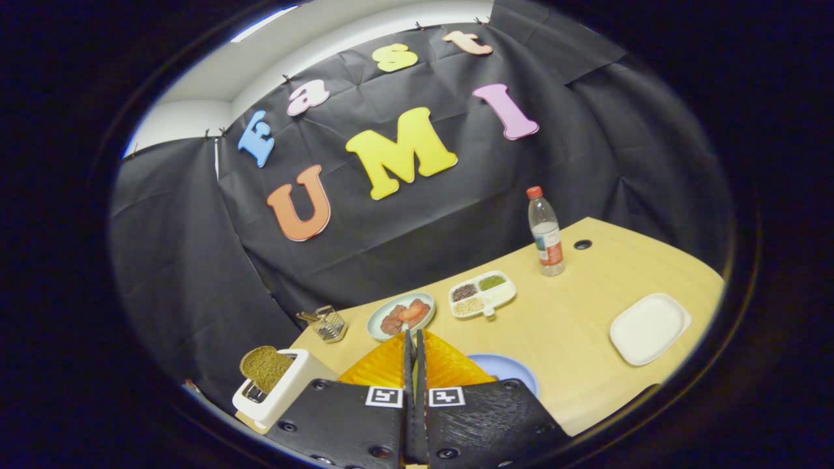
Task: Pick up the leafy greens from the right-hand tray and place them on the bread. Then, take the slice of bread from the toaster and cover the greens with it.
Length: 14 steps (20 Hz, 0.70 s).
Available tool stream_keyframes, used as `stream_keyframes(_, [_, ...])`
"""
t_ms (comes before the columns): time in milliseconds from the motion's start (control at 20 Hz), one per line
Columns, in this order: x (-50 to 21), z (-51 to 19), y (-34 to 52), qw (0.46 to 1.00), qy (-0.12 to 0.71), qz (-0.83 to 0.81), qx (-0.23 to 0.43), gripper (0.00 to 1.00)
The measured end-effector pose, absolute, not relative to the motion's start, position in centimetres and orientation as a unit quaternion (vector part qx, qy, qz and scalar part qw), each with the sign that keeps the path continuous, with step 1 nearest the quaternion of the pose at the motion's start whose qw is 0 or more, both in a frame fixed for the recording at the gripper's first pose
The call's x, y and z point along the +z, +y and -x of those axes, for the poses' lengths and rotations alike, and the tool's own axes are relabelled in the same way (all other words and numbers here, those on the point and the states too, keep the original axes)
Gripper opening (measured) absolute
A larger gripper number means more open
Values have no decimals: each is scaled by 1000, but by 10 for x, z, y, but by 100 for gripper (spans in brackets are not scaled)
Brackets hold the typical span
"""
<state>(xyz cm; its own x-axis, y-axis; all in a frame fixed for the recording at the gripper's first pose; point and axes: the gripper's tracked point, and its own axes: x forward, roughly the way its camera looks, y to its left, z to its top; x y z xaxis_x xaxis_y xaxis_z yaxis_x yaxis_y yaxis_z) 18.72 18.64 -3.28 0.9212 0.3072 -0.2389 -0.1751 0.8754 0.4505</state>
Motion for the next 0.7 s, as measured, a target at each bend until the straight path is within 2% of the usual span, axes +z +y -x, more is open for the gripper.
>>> stream_keyframes(300, [-67, -198, 214, 947, 171, -237, 130, 0])
stream_keyframes(700, [-102, -210, 160, 953, 191, -221, 83, 0])
